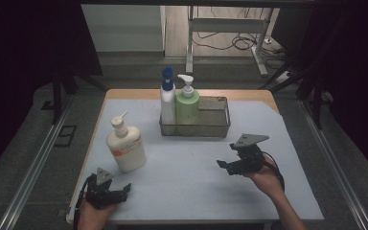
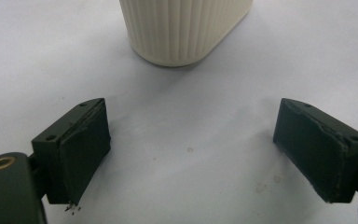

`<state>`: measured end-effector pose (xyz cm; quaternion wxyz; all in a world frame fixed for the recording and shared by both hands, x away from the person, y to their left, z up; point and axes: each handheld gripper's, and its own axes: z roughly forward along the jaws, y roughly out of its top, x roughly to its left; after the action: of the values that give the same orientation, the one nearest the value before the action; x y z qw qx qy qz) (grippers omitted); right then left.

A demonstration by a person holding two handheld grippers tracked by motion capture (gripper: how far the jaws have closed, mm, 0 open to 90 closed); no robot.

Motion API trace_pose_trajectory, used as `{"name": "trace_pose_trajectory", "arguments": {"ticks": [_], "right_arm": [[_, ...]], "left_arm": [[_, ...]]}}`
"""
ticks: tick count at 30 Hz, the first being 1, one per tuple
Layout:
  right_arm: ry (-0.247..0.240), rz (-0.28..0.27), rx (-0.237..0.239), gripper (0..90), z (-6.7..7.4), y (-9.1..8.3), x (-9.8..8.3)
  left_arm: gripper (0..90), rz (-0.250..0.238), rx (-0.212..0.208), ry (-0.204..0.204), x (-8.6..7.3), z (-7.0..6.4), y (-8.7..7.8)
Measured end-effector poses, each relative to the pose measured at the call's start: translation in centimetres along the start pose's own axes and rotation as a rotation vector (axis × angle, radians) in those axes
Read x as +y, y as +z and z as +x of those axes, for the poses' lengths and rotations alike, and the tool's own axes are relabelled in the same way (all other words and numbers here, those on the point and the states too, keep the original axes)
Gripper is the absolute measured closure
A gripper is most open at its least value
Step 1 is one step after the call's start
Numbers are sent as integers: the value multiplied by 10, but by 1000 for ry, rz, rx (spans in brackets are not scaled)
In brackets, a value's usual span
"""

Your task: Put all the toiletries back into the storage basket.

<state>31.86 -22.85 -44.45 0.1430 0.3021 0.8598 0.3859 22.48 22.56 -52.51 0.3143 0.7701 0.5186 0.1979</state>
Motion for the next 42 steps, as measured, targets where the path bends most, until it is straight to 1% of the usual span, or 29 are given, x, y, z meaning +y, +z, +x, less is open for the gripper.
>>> {"name": "trace_pose_trajectory", "arguments": {"ticks": [7,10,13,21,25,29,35,39,42], "right_arm": [[22,8,-7,173,-2,3,-19],[30,22,-7,170,-1,5,-28],[29,34,-9,155,-1,7,-36],[46,56,-14,142,-1,15,-54],[60,69,-18,139,-1,18,-60],[61,75,-25,137,0,21,-63],[58,80,-30,136,0,26,-68],[63,92,-39,129,0,29,-72],[65,80,-38,129,0,29,-73]], "left_arm": [[109,3,-2,-1,1,0,0],[111,1,-4,-1,1,0,0],[168,-4,-9,0,2,1,-1],[220,-6,-13,2,5,2,-2],[239,-22,-10,3,7,3,-5],[275,-38,-9,-2,9,5,-9],[352,-50,-10,-10,14,11,-11],[394,-54,2,-18,17,17,-12],[411,-53,11,-32,21,22,-12]]}}
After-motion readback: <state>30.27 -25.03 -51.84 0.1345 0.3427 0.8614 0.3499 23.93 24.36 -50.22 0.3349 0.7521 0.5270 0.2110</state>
